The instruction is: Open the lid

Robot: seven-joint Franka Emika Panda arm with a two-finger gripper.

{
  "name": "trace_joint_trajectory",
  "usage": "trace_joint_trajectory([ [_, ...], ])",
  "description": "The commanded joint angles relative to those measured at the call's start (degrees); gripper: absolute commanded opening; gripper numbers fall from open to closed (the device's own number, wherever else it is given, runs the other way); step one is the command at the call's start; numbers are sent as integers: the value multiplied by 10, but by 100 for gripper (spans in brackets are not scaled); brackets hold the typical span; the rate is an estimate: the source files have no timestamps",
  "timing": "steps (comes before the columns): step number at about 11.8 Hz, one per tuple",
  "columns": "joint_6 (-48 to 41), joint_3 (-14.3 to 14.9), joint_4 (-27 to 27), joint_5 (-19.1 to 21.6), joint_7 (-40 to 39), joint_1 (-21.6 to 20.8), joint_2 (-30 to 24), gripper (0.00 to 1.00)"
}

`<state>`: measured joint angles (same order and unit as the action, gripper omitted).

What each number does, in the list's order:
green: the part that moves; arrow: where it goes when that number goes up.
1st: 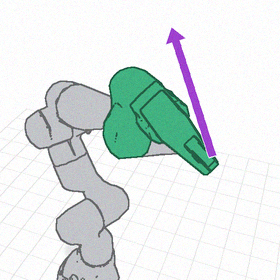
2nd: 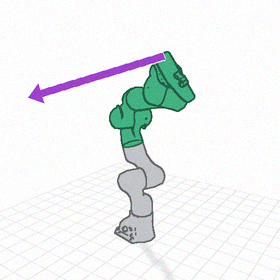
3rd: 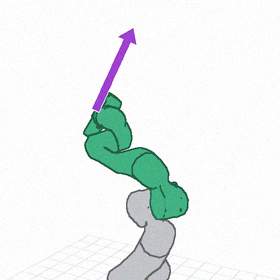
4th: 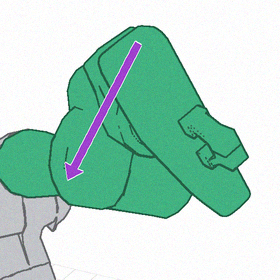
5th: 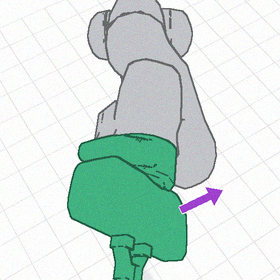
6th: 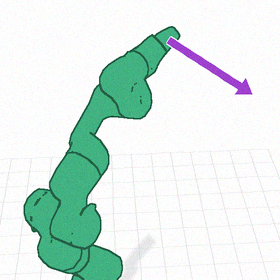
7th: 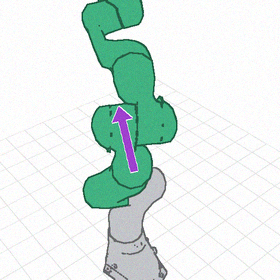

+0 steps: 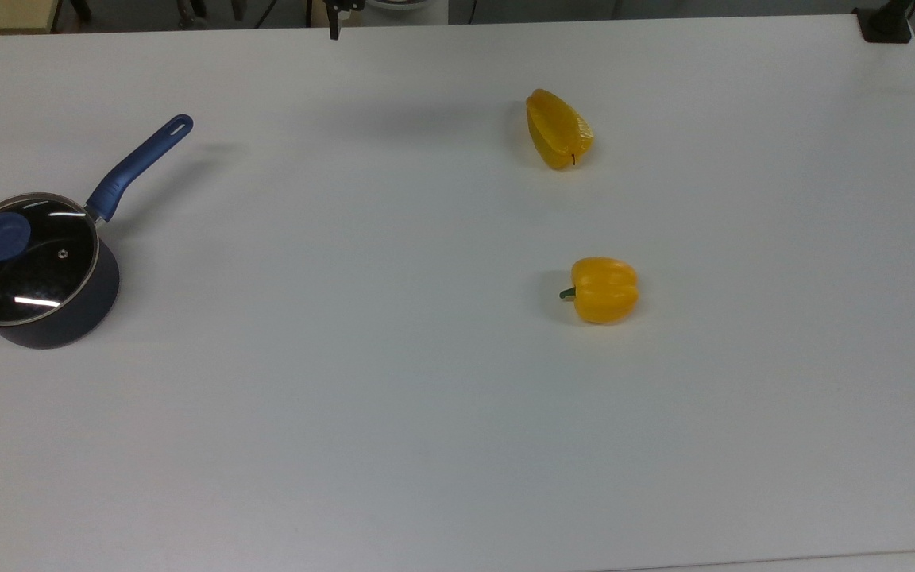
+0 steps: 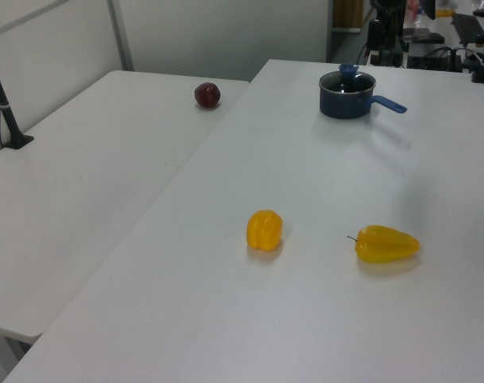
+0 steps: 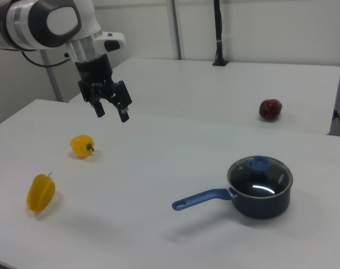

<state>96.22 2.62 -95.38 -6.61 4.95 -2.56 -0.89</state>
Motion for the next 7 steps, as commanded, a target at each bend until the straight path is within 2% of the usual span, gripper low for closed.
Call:
trace_joint_trajectory([
  [1, 7, -3, -5, -5, -8, -3, -2, 100],
  [7, 24, 4, 6, -3, -9, 11, 2, 100],
])
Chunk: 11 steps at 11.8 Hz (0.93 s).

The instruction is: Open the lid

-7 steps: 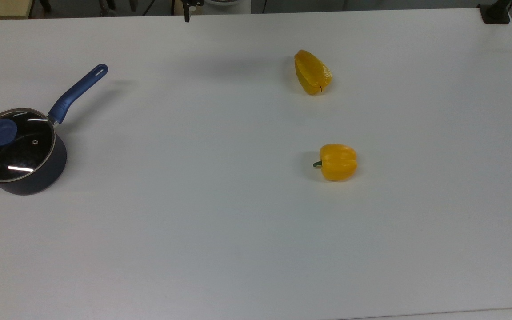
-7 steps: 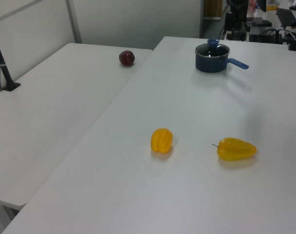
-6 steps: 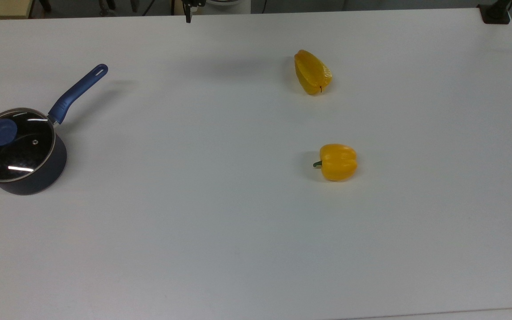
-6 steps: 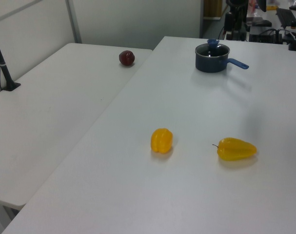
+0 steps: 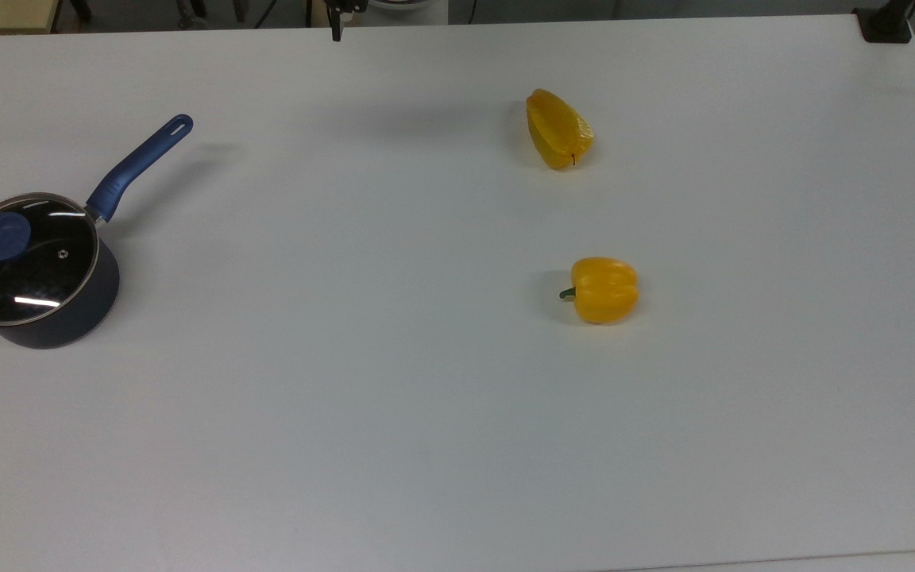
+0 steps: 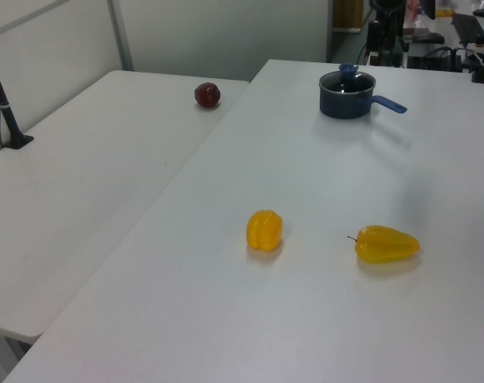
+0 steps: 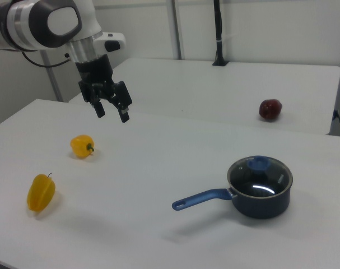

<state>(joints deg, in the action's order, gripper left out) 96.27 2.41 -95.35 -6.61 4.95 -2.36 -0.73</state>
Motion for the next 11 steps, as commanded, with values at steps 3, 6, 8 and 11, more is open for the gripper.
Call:
trace_joint_trajectory([
  [3, 48, 6, 43, -8, -9, 54, 51, 100],
  [6, 158, 5, 52, -3, -8, 121, 93, 100],
  [8, 244, 5, 52, 0, -8, 166, 128, 100],
  [11, 366, 5, 52, 4, -1, 213, 175, 100],
])
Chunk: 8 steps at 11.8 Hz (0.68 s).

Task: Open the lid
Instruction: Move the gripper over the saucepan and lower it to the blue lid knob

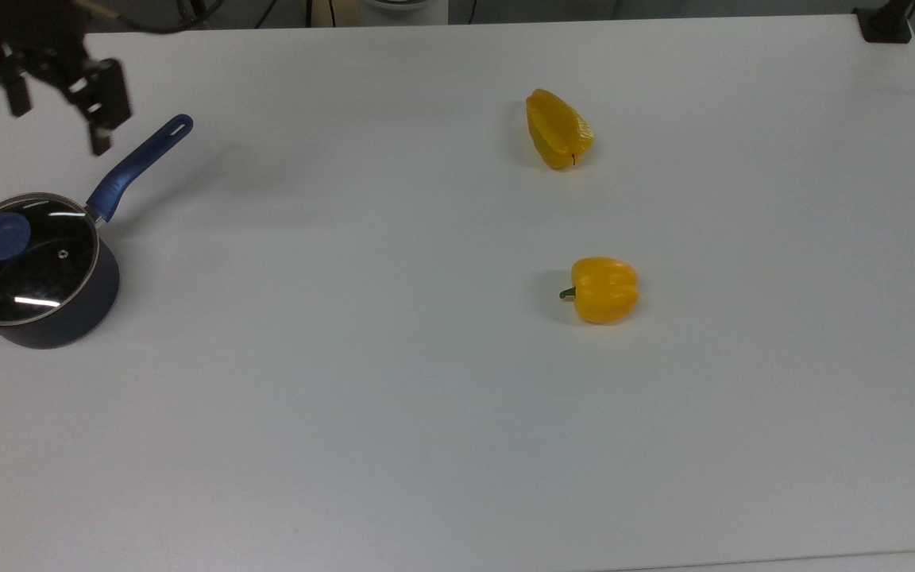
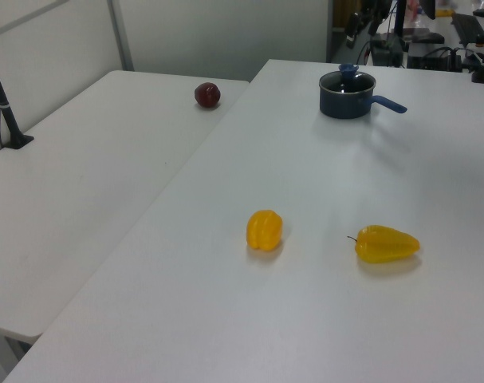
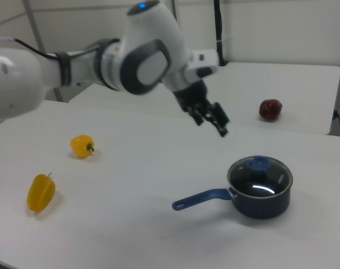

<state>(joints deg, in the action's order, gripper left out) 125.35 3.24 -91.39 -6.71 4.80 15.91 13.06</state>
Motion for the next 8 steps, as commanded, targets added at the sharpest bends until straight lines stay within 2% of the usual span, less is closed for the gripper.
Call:
trace_joint_trajectory([
  [1, 122, -3, 12, 6, 2, 49, 59, 100],
  [4, 236, -3, 11, 22, 2, 71, 119, 100],
  [8, 271, -3, 7, 22, 1, 75, 147, 100],
])
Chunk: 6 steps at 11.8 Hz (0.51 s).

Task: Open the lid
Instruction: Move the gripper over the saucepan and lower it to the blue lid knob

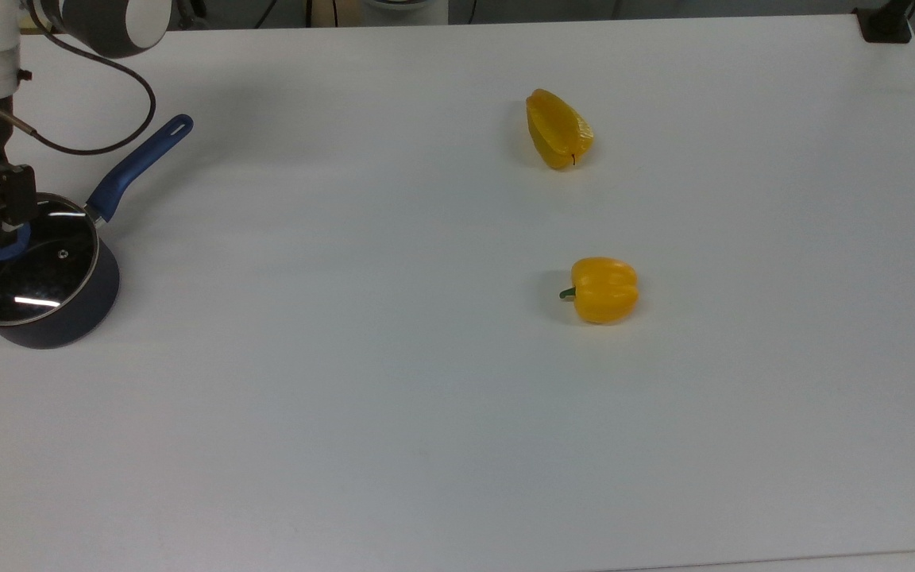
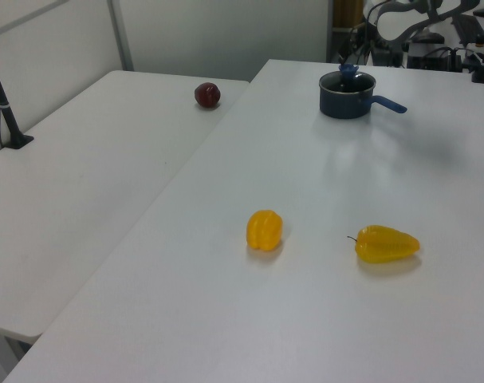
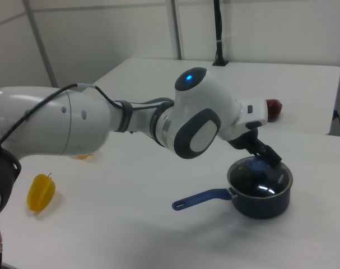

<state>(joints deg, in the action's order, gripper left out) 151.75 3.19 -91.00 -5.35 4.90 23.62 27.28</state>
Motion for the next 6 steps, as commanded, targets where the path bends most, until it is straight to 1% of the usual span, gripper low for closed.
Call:
trace_joint_trajectory([
  [1, 7, -4, 2, 10, 3, -4, 6, 100],
  [3, 11, -6, -1, 9, 32, -7, 8, 100],
  [6, 25, -6, -11, 8, 38, -9, 9, 100],
])
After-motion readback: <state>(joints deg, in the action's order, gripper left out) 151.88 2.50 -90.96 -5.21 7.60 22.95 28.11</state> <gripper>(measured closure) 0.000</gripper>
